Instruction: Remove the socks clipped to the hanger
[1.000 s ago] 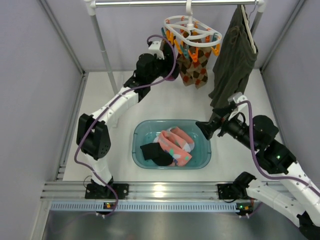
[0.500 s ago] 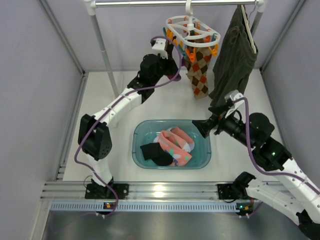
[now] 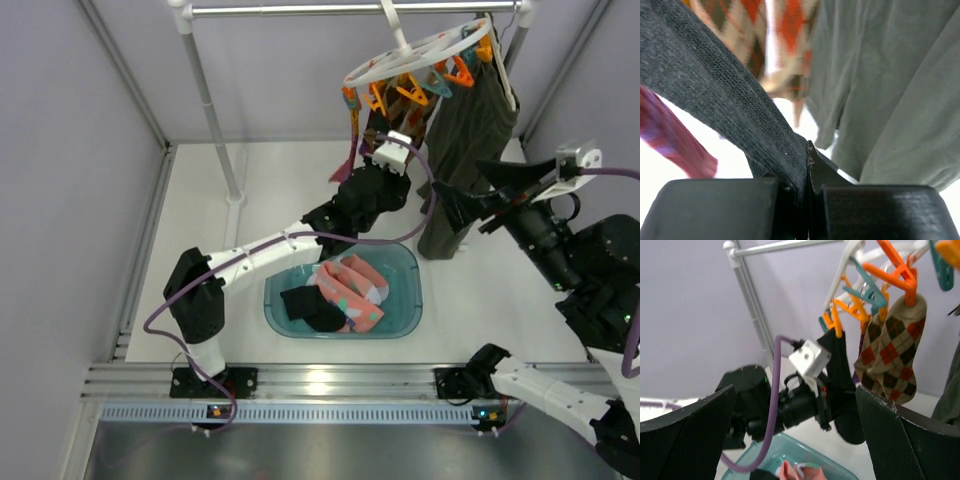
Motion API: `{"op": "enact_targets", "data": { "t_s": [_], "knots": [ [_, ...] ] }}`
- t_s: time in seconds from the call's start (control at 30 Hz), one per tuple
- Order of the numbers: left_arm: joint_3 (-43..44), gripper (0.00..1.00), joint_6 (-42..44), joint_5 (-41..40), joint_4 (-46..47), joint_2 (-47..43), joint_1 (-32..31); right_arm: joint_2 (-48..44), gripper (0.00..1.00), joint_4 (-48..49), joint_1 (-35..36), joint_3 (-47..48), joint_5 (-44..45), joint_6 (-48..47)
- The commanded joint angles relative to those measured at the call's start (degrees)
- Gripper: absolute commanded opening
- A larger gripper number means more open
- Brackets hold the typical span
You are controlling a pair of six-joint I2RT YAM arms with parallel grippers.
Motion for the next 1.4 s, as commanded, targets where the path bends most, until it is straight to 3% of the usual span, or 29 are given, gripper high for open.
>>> {"op": "enact_targets", "data": {
  "t_s": [0.0, 0.17, 0.3, 0.43, 0.57, 0.8, 1.1, 1.37],
  "knots": [
    [3.3, 0.00, 6.5, -9.2, 2.1, 0.7, -2.2, 6.0, 0.97, -7.0, -0.7, 9.8, 4.7, -2.1],
    [8.0, 0.00, 12.5, -15.7, 2.1, 5.4, -6.3, 13.1, 0.88, -12.4, -0.7, 21.2, 3.8, -4.1],
    [10.5, 0.00, 17.2, -20.1, 2.2, 8.9, -6.6, 24.6, 0.83, -21.9, -0.7, 37.0, 1.2, -7.3],
    [11.3, 0.00, 20.3, -22.3, 2.8, 10.9, -6.7, 34.8, 0.67, -29.3, 0.3, 46.9, -1.3, -8.0],
    [11.0, 0.00, 23.1, -24.2, 2.8, 12.4, -6.8, 44.7, 0.67, -31.4, 2.6, 53.0, 2.9, -9.8],
    [10.3, 0.00, 24.9, -24.6, 2.8, 12.8, -6.8, 52.3, 0.67, -27.2, 5.0, 53.9, 12.1, -14.1],
    [10.7, 0.00, 24.6, -22.6, 2.8, 13.1, -6.7, 57.4, 0.67, -20.9, 6.0, 53.9, 32.8, -19.1],
    [11.3, 0.00, 24.0, -21.4, 2.8, 13.4, -6.4, 61.4, 0.68, -14.2, 5.5, 52.7, 36.8, -25.0]
  ]
}}
